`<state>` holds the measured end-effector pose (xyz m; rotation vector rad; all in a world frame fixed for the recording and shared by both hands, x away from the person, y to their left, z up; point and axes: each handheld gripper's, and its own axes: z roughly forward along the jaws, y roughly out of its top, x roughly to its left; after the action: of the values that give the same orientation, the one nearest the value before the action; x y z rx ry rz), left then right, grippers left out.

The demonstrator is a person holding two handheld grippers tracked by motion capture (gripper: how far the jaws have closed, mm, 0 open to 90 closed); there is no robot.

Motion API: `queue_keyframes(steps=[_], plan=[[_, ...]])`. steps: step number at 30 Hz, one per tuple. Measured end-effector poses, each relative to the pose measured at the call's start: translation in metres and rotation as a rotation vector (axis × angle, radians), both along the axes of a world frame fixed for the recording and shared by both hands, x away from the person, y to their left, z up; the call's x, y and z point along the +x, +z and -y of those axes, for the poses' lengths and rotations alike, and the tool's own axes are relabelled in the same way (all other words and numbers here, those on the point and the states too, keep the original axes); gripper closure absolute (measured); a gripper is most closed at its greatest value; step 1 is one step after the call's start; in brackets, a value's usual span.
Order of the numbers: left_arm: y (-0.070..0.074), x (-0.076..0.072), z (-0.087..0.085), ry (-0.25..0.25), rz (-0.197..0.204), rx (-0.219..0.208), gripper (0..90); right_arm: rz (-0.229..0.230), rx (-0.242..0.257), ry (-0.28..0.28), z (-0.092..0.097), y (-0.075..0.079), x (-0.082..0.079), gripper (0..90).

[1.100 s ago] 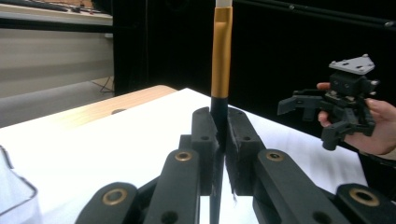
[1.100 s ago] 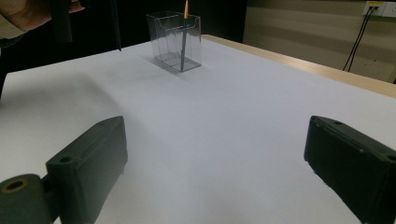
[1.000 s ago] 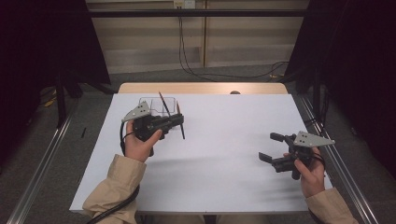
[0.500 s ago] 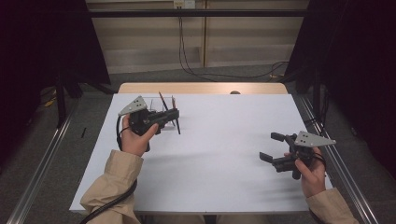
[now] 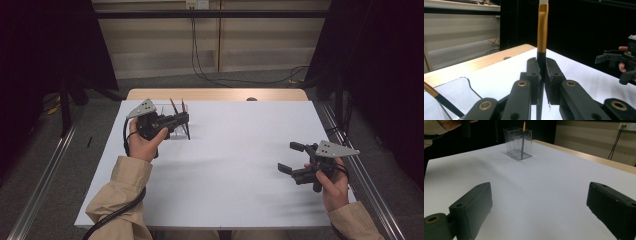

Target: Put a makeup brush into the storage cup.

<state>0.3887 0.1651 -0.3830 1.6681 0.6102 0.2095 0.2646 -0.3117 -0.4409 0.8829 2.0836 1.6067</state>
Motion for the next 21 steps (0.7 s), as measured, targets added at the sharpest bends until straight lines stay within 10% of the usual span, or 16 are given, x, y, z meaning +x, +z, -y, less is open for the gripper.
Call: queue_keyframes(steps=[21], plan=[[0.009,0.017,-0.004,0.037,0.007,0.021,83.2,-0.002,0.0,0.009,-0.001,0.0,0.0,5.7]])
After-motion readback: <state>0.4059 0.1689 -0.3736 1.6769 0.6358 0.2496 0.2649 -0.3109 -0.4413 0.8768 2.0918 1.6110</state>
